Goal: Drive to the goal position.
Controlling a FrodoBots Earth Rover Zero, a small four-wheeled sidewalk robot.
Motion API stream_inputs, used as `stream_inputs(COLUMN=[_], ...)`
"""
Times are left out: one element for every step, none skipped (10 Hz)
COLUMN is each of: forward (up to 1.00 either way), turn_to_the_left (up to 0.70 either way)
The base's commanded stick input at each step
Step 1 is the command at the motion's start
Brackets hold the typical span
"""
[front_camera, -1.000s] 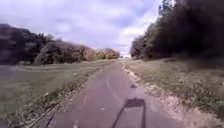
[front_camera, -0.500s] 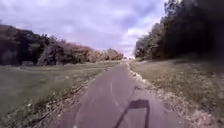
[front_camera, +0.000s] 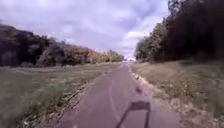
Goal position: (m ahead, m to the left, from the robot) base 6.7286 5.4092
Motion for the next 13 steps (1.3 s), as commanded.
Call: stream_inputs(forward=[1.00,1.00,1.00,1.00,1.00,1.00,1.00,1.00,1.00,1.00,1.00,1.00,1.00], turn_to_the_left=[-0.28,-0.23,0.00,0.00,0.00,0.00,0.00,0.00,0.00,0.00,0.00,0.00,0.00])
